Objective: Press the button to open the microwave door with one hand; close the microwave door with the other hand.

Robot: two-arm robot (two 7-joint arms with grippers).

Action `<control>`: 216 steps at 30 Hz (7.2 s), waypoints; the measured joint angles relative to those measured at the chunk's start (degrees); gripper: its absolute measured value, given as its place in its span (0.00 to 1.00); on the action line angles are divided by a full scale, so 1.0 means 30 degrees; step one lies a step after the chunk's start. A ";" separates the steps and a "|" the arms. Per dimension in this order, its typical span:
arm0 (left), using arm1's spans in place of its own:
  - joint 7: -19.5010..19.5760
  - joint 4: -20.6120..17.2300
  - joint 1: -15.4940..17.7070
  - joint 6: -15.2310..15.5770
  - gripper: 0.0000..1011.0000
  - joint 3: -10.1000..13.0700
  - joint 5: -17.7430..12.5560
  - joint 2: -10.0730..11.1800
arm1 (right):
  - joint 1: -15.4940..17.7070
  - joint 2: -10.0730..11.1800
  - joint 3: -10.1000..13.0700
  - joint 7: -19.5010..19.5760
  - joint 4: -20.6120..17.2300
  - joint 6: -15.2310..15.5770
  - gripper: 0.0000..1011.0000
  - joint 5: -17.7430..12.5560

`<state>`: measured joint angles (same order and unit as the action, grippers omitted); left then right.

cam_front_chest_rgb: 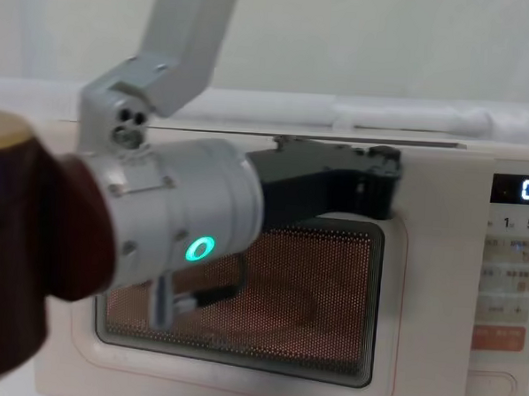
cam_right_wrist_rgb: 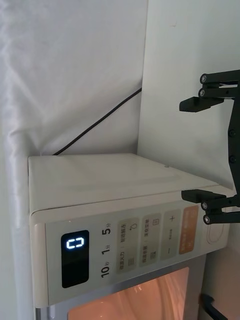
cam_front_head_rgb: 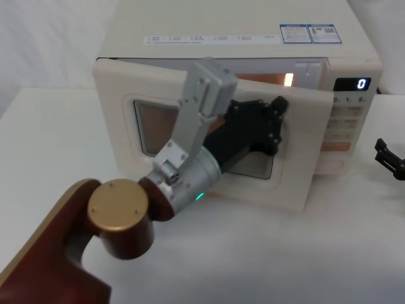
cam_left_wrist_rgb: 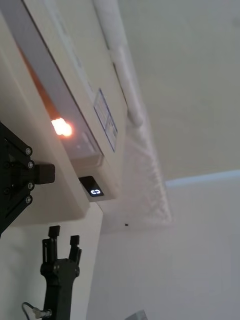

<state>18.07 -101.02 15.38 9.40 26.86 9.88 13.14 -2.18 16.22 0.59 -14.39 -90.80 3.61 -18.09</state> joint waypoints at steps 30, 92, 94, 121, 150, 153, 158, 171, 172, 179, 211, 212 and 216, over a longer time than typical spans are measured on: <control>0.0244 0.3826 0.2918 -0.0233 0.00 0.1629 -0.2062 -0.1530 | -0.0001 0.0000 0.0000 0.0001 0.0000 -0.0002 0.99 0.0000; -0.1075 0.1721 -0.0687 0.0060 0.00 -0.0180 -0.2881 -0.1724 | 0.0000 0.0001 -0.0001 -0.0001 0.0000 -0.0002 0.99 -0.0001; -0.1349 0.1294 -0.1245 0.0033 0.00 -0.0467 -0.2878 -0.1627 | 0.0000 0.0001 -0.0001 0.0000 0.0000 -0.0001 0.99 0.0001; -0.4878 -0.2226 -0.7259 -0.1848 0.00 -0.7438 -0.2306 -0.1264 | 0.0001 0.0001 -0.0001 0.0000 0.0000 -0.0001 0.99 0.0000; -0.4272 -0.0530 -0.8759 -0.3343 0.00 -1.1045 -0.1230 -0.1900 | -0.0001 0.0001 0.0000 0.0000 0.0000 -0.0001 0.99 0.0001; -0.4123 -0.0291 -0.8671 -0.3369 0.00 -1.1050 -0.1160 -0.1875 | 0.0000 0.0001 -0.0001 0.0000 -0.0001 -0.0001 0.99 0.0001; -0.3954 0.0113 -0.8548 -0.3461 0.00 -1.0966 -0.1121 -0.1833 | 0.0000 0.0000 -0.0001 0.0001 0.0000 -0.0001 0.99 0.0000; -0.3746 0.0416 -0.8508 -0.3581 0.00 -1.1060 -0.0427 -0.2060 | 0.0000 0.0001 -0.0001 0.0000 -0.0001 -0.0001 0.99 0.0001; -0.3744 0.0416 -0.8509 -0.3580 0.00 -1.1060 -0.0426 -0.2060 | 0.0000 0.0001 -0.0001 0.0000 -0.0001 -0.0002 0.99 0.0000; -0.3759 0.0415 -0.8505 -0.3569 0.00 -1.1050 -0.0472 -0.2059 | 0.0000 0.0001 0.0000 0.0000 0.0000 -0.0002 0.99 0.0001; -0.3826 0.0386 -0.8492 -0.3567 0.39 -1.1021 -0.0602 -0.2036 | 0.0001 0.0001 -0.0001 0.0000 0.0000 -0.0002 0.99 0.0001; -0.3826 0.0385 -0.8492 -0.3567 0.42 -1.1021 -0.0601 -0.2035 | 0.0000 0.0001 0.0000 0.0000 -0.0001 -0.0002 0.99 0.0001; -0.3828 0.0384 -0.8492 -0.3566 0.53 -1.1020 -0.0601 -0.2035 | 0.0001 0.0001 -0.0001 0.0000 0.0000 -0.0002 0.99 0.0001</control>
<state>6.59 -99.87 -10.10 -1.30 -6.20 8.07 7.03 -2.18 16.22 0.58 -14.38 -90.80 3.61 -18.08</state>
